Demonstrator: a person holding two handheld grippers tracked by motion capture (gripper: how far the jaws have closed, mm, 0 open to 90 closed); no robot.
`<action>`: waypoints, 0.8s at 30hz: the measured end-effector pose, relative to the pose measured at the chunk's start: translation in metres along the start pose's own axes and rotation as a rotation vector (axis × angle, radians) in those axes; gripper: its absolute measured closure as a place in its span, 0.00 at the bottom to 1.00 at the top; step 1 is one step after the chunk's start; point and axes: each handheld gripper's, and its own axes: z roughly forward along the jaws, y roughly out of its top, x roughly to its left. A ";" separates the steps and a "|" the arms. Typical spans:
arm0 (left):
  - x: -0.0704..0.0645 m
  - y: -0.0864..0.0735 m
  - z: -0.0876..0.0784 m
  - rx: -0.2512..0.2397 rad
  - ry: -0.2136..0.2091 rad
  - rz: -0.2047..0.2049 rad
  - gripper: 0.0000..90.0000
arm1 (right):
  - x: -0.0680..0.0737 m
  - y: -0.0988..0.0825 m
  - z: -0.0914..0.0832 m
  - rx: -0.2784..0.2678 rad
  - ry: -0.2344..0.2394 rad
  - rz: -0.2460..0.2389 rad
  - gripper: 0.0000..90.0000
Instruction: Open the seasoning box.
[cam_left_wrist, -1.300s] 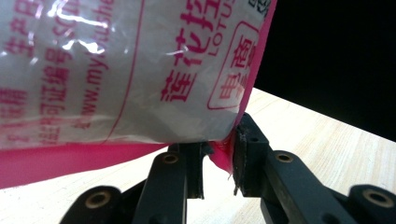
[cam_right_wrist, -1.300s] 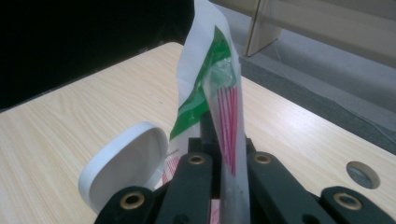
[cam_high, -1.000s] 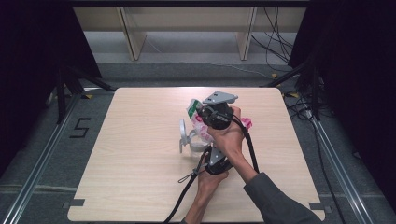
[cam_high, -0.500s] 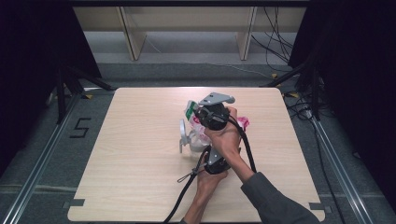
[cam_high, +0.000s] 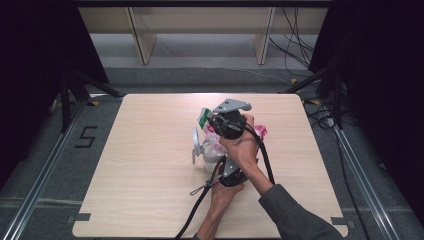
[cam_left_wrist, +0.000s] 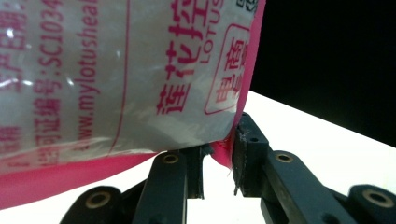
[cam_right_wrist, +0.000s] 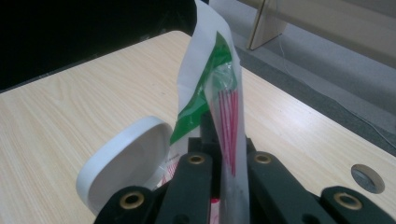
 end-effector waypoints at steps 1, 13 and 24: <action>0.004 0.001 -0.003 0.058 0.023 0.063 0.84 | 0.001 -0.001 0.002 -0.014 -0.012 0.016 1.00; 0.004 0.001 -0.003 0.052 0.026 0.066 0.84 | -0.001 0.000 0.000 -0.004 0.017 0.031 1.00; 0.004 0.000 -0.002 0.053 0.018 0.070 0.84 | 0.002 0.000 0.002 0.009 0.009 0.000 1.00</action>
